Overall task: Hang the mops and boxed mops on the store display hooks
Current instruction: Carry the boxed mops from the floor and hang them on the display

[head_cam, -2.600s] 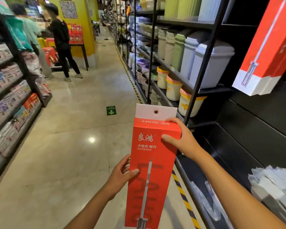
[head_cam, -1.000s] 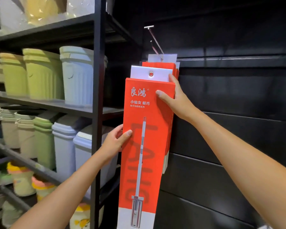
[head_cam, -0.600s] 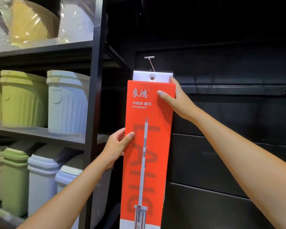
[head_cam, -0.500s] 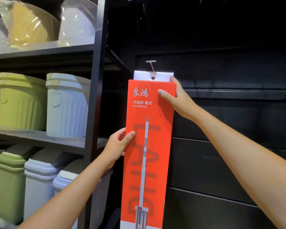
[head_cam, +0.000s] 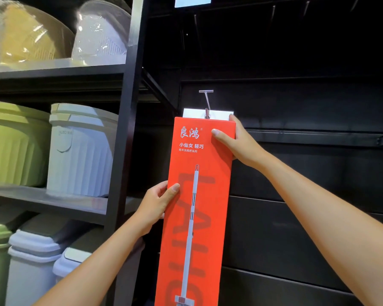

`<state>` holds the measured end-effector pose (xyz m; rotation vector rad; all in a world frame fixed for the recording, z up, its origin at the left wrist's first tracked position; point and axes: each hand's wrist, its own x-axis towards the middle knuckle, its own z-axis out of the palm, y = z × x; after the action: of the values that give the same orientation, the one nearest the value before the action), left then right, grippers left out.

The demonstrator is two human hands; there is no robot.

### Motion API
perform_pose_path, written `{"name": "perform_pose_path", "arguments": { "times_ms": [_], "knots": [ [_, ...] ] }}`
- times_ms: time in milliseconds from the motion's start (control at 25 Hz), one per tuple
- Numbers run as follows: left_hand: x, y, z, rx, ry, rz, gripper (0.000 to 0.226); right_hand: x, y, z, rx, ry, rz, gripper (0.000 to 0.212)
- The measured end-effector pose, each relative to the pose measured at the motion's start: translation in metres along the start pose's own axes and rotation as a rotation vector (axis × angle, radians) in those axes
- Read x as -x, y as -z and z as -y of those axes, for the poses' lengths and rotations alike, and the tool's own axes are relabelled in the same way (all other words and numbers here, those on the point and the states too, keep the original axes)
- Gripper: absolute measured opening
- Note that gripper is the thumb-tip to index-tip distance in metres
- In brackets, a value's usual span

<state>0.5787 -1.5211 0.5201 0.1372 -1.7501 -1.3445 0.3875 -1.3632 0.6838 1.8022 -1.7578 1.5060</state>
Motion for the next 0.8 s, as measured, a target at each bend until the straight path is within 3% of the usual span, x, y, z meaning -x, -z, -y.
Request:
{"name": "perform_pose_path", "arguments": {
  "times_ms": [160,360,680,800],
  "knots": [
    [-0.012,-0.002,0.011,0.007,0.007,0.005,0.043,-0.008,-0.003,-0.015,0.012,-0.061,-0.020,0.099],
    [-0.028,-0.008,0.027,0.041,0.039,-0.012,0.044,-0.016,-0.004,-0.030,0.069,-0.094,-0.040,0.099],
    [-0.046,-0.013,0.054,0.055,0.020,-0.027,0.052,-0.008,-0.010,-0.030,0.123,-0.096,-0.057,0.064],
    [-0.046,-0.016,0.059,0.074,0.008,-0.032,0.054,-0.007,-0.011,-0.027,0.139,-0.151,-0.051,0.080]
  ]
}}
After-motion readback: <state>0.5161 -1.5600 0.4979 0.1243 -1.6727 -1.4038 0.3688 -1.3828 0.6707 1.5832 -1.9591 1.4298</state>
